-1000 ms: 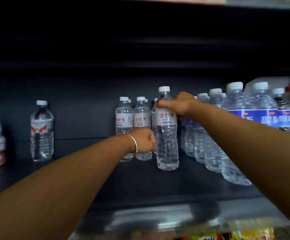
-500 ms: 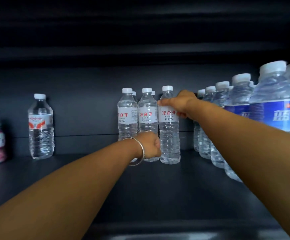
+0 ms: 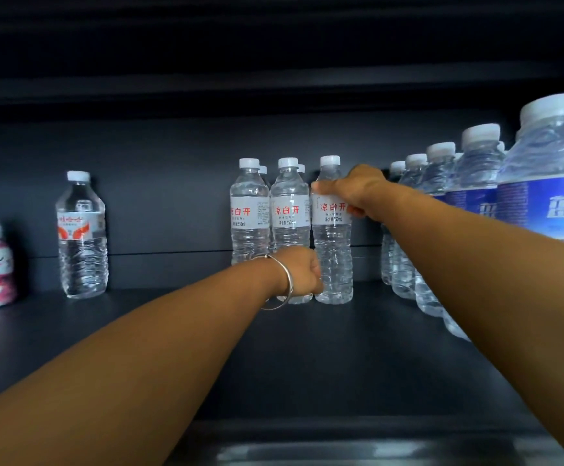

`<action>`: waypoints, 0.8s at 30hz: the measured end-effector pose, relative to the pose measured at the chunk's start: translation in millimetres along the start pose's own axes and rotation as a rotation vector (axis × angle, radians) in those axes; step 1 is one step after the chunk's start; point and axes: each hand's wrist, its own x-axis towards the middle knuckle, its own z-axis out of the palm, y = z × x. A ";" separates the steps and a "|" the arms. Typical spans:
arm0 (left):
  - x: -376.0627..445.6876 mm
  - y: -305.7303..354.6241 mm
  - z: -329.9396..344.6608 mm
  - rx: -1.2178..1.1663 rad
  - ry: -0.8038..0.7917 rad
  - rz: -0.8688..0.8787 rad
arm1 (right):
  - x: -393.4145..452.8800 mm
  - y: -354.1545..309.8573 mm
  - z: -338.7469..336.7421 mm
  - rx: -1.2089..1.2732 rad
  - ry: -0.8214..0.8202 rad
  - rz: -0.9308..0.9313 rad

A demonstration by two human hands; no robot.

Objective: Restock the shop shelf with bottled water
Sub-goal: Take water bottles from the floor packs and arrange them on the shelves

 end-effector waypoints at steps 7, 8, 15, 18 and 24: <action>-0.3 2.2 3.5 -0.030 0.007 -0.005 | -3.8 3.0 3.8 -0.089 0.070 -0.031; -0.7 2.1 3.5 -0.032 0.007 -0.006 | -5.4 3.0 3.8 -0.114 0.072 -0.031; -9.1 3.8 3.3 -0.026 0.003 0.011 | -17.5 4.2 3.0 -0.195 0.110 -0.041; -15.6 6.3 2.4 -0.026 -0.023 0.015 | -28.0 4.9 1.9 -0.296 0.130 -0.047; -45.1 19.6 -3.4 0.024 -0.025 0.065 | -85.6 8.5 -1.2 -0.672 0.057 -0.184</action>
